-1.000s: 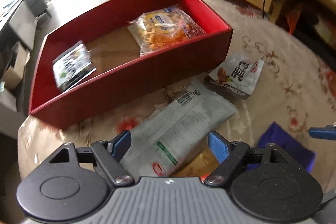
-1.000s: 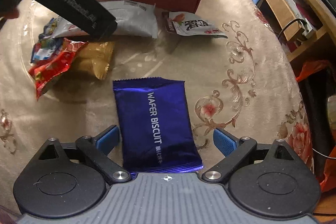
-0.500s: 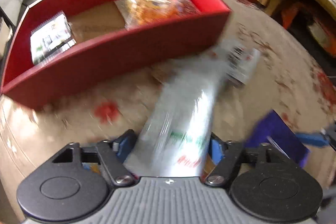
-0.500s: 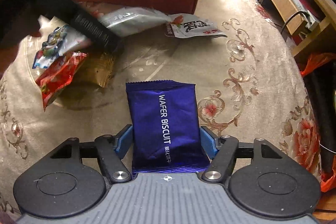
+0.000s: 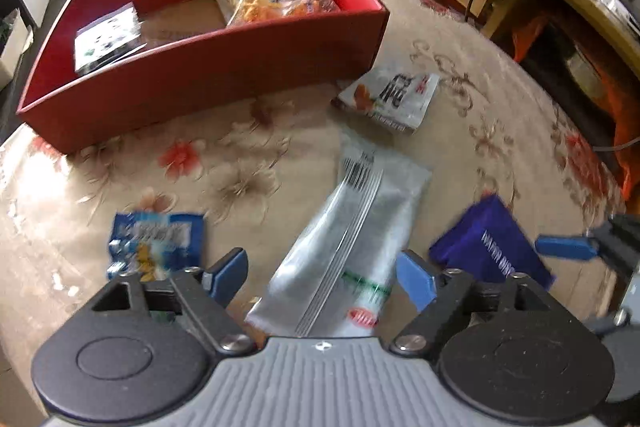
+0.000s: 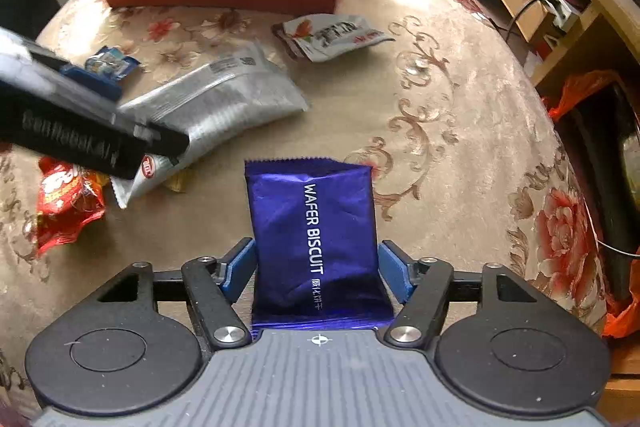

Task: Organize snacks
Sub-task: 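Grasp the silver strip pack with the left tool while the right tool grasps the blue WAFER BISCUIT pack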

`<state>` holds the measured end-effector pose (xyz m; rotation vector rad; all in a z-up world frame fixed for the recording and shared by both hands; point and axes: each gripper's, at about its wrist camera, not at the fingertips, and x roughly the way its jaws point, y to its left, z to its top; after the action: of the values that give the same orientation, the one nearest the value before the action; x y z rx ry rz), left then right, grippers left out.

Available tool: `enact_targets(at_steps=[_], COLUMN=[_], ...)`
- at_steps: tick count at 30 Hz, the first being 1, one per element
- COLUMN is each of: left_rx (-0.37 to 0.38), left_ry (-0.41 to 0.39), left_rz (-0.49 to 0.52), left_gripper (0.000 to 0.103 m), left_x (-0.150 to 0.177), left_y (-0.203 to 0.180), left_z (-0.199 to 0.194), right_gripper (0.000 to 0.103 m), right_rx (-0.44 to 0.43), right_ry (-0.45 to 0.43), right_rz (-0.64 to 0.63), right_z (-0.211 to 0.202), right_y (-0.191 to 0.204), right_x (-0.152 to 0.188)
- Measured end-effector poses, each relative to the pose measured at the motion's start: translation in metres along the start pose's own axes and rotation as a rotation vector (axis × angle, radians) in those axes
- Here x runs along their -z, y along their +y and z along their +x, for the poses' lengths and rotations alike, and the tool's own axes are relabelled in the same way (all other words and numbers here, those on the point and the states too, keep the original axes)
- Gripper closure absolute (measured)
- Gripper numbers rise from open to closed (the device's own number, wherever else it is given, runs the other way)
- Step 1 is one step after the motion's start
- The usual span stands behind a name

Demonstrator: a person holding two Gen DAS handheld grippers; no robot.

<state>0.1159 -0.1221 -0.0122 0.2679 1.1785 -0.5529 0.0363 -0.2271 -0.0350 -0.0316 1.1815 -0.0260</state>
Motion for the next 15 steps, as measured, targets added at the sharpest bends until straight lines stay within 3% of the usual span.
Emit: enact_targets(at_steps=[11, 15], left_rx=[-0.102, -0.111], left_ry=[-0.01, 0.024], left_rz=[0.209, 0.226], left_gripper=[0.019, 0.019], left_x=[-0.006, -0.007], left_y=[-0.04, -0.042], left_z=[0.013, 0.02], right_gripper=[0.016, 0.015], right_rx=[0.025, 0.023], right_ry=[0.009, 0.008], right_rz=[0.028, 0.029], right_z=[0.004, 0.004], right_y=[-0.021, -0.025], right_x=[0.004, 0.003])
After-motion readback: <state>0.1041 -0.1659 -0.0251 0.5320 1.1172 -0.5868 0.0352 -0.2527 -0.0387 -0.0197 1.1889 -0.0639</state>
